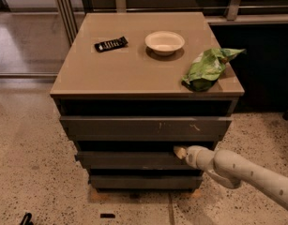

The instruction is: Open middle drawer

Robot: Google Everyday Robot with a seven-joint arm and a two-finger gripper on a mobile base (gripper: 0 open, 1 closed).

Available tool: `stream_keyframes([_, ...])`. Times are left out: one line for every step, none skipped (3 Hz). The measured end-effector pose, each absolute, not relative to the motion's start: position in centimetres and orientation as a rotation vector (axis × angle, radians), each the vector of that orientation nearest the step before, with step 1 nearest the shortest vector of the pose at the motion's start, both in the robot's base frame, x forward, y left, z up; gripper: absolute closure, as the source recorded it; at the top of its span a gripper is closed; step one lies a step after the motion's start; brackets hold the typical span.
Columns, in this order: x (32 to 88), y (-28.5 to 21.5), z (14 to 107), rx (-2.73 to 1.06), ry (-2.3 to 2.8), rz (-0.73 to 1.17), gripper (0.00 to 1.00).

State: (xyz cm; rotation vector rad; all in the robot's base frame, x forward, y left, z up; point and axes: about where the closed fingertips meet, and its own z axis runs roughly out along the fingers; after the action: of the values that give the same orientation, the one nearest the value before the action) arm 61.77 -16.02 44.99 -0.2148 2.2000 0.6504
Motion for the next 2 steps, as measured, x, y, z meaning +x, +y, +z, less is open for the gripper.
stream_keyframes([61.77, -16.02, 45.24, -0.215, 2.2, 0.65, 1.0])
stream_keyframes([61.88, -16.16, 44.63, -0.207, 2.252, 0.629, 1.0])
